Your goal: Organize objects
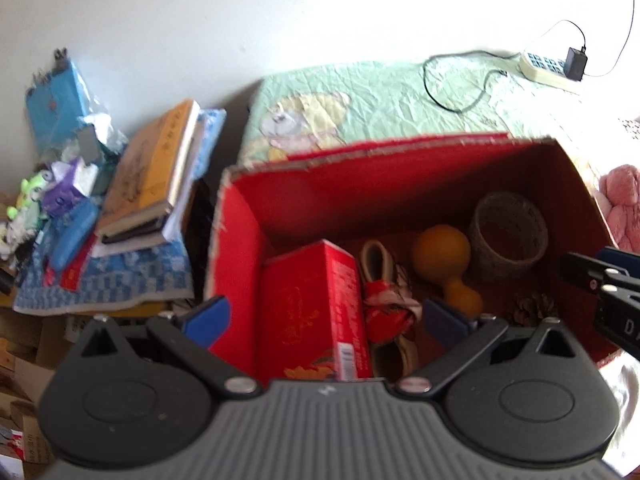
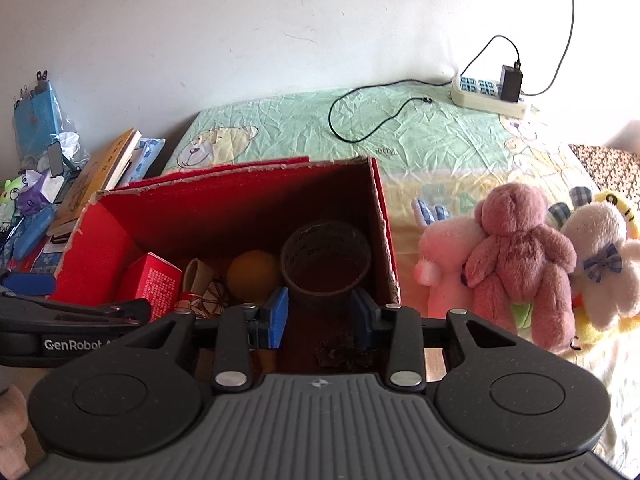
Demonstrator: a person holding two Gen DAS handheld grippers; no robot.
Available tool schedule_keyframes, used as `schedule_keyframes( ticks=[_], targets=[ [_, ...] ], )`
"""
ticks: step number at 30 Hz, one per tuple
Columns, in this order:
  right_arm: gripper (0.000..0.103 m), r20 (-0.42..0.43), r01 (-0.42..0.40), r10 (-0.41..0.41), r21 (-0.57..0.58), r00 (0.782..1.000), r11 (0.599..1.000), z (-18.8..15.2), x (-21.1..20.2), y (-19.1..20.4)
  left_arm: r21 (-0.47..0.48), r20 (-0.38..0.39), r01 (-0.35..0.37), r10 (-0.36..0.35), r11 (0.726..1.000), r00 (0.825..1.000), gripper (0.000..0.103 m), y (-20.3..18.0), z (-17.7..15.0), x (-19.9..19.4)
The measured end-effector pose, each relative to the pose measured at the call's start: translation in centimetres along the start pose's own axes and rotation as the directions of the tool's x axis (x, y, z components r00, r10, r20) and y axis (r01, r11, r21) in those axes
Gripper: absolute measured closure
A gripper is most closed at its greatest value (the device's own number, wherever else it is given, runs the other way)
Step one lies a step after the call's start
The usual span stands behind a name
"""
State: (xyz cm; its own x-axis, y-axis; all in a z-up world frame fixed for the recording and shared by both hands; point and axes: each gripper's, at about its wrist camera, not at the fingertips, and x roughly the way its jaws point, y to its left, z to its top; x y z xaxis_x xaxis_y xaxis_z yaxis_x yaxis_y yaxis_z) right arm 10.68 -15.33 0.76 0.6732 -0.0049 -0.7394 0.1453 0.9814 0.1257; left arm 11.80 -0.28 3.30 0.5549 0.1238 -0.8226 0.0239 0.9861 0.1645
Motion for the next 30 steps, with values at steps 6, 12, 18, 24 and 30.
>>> schedule_keyframes(
  ticks=[6,12,18,24,30],
  targets=[
    [0.065,0.041,-0.025,0.025,-0.005,0.999,1.000,0.7,-1.5,0.5,-0.014,0.034,-0.019,0.019,1.000,0.999,0.001,0.8,0.9,-1.9],
    [0.065,0.061,-0.032,0.033,-0.014,0.998,0.999,0.8,-2.2,0.6,-0.030,0.038,-0.029,0.030,0.999,0.999,0.001,1.2,0.7,-2.7],
    [0.065,0.055,-0.038,0.038,-0.007,0.998,0.999,0.4,-2.4,0.5,-0.037,0.039,-0.031,0.032,0.999,0.999,0.001,1.3,0.4,-3.0],
    [0.064,0.055,-0.042,0.042,-0.005,0.998,0.999,0.1,-2.7,0.6,-0.033,0.041,-0.035,0.036,0.999,0.999,0.001,1.0,0.0,-3.3],
    [0.064,0.052,-0.044,0.044,0.001,0.998,0.999,-0.1,-2.8,0.5,-0.029,0.036,-0.035,0.036,0.999,0.999,0.001,0.8,-0.3,-3.2]
  ],
)
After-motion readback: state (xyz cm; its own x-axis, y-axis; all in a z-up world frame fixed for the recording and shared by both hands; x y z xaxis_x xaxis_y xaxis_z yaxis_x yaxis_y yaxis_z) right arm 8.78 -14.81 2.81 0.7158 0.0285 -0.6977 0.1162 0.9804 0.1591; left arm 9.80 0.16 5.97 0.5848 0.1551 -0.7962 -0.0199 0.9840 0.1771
